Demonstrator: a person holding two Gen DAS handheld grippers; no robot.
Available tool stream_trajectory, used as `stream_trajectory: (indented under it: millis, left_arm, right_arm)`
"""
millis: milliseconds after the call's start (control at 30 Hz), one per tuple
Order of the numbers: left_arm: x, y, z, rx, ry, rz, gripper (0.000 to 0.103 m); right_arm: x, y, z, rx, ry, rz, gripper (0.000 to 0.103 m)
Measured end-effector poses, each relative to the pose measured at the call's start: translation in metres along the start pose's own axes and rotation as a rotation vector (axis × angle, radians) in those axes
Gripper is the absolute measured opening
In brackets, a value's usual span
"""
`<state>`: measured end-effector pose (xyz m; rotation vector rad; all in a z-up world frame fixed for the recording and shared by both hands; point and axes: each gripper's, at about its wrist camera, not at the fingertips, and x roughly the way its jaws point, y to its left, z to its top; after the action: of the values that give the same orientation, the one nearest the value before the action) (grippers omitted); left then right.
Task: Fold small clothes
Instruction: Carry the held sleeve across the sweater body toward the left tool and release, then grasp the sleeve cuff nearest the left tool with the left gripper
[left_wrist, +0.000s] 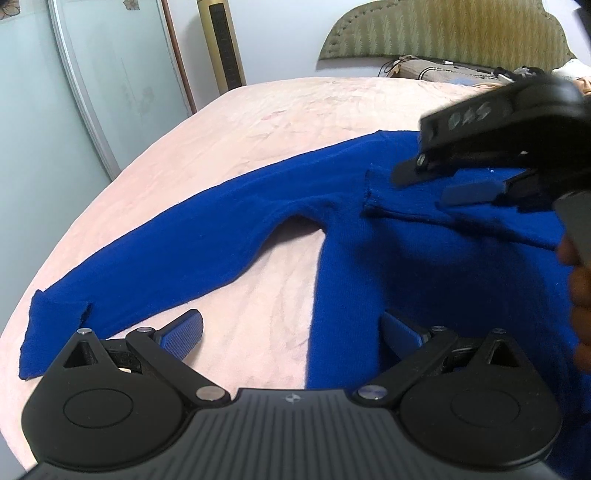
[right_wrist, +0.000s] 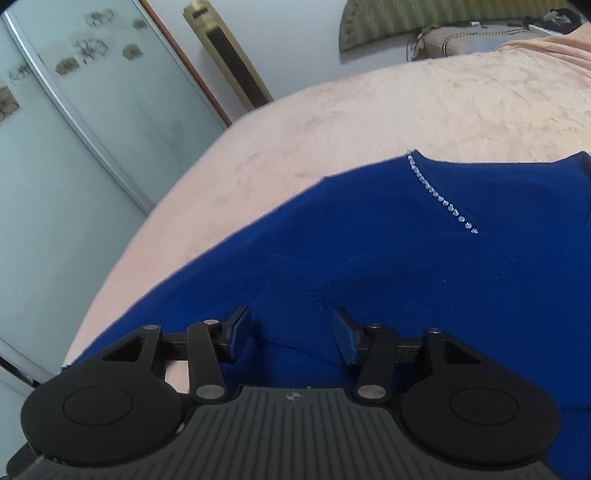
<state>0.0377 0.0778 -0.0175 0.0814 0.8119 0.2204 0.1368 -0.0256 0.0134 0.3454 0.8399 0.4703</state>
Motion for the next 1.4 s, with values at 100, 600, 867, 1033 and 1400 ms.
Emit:
stream_trajectory:
  millis: [100, 600, 867, 1033, 1400]
  left_arm:
    - [0.001, 0.002, 0.001, -0.014, 0.009, -0.004, 0.103]
    - [0.002, -0.002, 0.001, -0.018, 0.014, 0.014, 0.103]
    - [-0.001, 0.002, 0.006, -0.005, -0.024, 0.064, 0.103]
    - [0.001, 0.036, 0.014, -0.053, -0.067, 0.204, 0.103]
    - [0.041, 0.147, -0.010, -0.193, 0.053, 0.548, 0.103]
  right_arm:
    - [-0.014, 0.003, -0.004, -0.022, -0.042, 0.027, 0.064]
    - [-0.061, 0.001, -0.028, -0.159, -0.114, -0.097, 0.067]
    - [-0.077, -0.014, -0.046, -0.144, -0.136, -0.127, 0.073]
    - [-0.078, -0.027, -0.058, -0.111, -0.113, -0.126, 0.073]
    - [-0.067, -0.027, -0.072, -0.114, -0.087, -0.085, 0.085]
